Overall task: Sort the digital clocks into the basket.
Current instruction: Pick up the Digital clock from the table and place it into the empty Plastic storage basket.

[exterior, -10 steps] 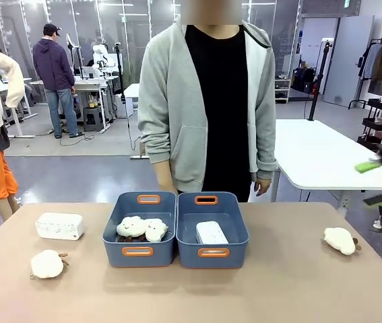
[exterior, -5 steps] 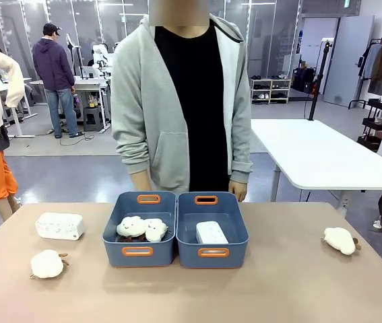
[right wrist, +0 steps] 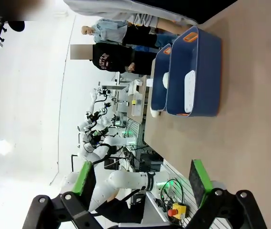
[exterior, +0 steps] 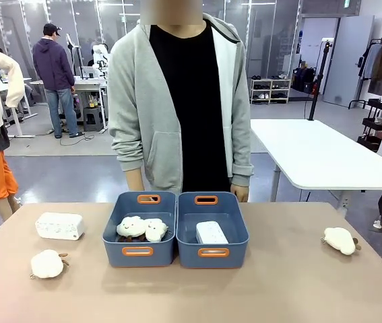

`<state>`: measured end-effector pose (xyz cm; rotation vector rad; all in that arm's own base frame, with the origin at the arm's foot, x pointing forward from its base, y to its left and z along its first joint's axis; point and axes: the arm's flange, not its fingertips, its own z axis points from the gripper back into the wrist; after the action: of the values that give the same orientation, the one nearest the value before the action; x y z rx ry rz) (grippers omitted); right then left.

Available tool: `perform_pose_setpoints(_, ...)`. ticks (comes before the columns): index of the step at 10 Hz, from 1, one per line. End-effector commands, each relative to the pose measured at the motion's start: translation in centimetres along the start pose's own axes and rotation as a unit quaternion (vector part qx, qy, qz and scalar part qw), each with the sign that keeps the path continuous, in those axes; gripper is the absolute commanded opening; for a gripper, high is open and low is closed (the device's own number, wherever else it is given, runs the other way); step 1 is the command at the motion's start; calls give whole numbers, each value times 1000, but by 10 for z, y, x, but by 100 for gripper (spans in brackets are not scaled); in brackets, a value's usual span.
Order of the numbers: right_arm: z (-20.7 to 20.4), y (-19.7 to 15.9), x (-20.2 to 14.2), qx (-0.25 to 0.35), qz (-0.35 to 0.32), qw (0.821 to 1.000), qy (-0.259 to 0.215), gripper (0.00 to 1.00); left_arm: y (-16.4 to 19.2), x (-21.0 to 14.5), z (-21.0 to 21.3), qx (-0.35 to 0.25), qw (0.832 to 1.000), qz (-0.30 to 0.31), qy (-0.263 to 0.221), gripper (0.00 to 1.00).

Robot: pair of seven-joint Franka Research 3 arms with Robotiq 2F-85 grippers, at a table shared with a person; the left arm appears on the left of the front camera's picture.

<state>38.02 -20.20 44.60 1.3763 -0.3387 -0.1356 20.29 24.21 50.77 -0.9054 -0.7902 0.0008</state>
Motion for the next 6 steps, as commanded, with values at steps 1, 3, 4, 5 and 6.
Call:
perform_pose_setpoints(1, 1, 1, -2, -2, -9, 1000, 3, 100, -38, 35, -18, 106, 970, -181, 121, 100)
perform_pose_setpoints(3, 1, 1, -2, -2, -9, 1000, 3, 100, -60, 60, -63, 155, 866, -400, 255, 100)
perform_pose_setpoints(4, 1, 1, -2, -2, -9, 1000, 3, 100, -65, 62, -85, 129, 817, -470, 307, 100)
perform_pose_setpoints(5, 1, 1, -2, -2, -9, 1000, 3, 100, -67, 65, -114, 110, 761, -530, 358, 100)
perform_pose_setpoints(6, 1, 1, -2, -2, -9, 1000, 3, 100, -73, 67, -137, 112, 718, -572, 380, 100)
